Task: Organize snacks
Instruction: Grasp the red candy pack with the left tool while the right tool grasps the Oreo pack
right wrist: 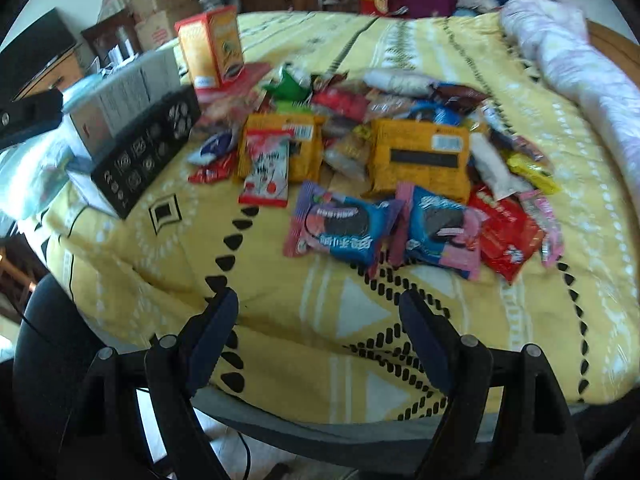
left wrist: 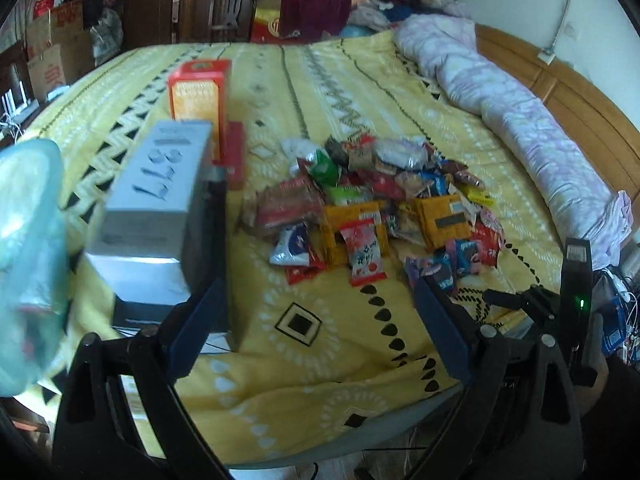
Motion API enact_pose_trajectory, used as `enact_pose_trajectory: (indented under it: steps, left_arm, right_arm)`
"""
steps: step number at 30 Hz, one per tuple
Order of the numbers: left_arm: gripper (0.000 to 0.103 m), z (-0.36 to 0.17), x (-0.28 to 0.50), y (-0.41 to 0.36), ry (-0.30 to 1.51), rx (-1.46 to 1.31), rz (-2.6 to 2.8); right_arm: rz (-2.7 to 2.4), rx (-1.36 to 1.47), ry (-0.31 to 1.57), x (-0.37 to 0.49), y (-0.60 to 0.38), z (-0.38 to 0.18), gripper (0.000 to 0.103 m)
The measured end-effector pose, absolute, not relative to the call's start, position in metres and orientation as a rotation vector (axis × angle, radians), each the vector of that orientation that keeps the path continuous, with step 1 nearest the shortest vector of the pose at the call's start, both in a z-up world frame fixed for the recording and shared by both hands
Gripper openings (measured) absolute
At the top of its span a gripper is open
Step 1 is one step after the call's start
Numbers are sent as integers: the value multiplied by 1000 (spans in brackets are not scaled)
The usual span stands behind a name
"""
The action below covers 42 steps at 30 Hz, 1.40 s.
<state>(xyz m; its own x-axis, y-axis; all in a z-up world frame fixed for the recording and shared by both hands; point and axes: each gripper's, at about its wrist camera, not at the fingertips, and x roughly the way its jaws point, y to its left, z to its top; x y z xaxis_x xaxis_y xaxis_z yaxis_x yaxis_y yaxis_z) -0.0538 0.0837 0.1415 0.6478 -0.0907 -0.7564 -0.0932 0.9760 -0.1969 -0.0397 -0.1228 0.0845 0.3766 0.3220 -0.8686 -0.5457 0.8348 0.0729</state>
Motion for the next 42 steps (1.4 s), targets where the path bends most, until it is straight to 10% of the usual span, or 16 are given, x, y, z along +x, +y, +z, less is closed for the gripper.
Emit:
enact_pose_trajectory:
  steps: [7, 9, 13, 20, 31, 33, 42]
  left_arm:
    - [95, 113, -43, 75, 916, -270, 42]
    - [95, 108, -36, 71, 925, -267, 39]
    - [82, 100, -19, 55, 932, -243, -32]
    - [61, 64, 18, 32, 1000, -262, -73]
    - [60, 29, 47, 6, 1039, -170, 100]
    - [37, 30, 44, 6, 1032, -146, 124]
    - [30, 61, 21, 27, 952, -211, 52]
  right_arm:
    - [479, -67, 1092, 0, -119, 63, 84]
    - [458, -116, 1112, 6, -111, 49, 62]
    - [468, -122, 1086, -2, -113, 50, 54]
    - [516, -24, 1040, -26, -148, 71, 53]
    - [547, 21, 1045, -20, -163, 65, 53]
    - [555, 22, 1043, -20, -161, 64, 53]
    - [573, 30, 999, -26, -155, 77, 53]
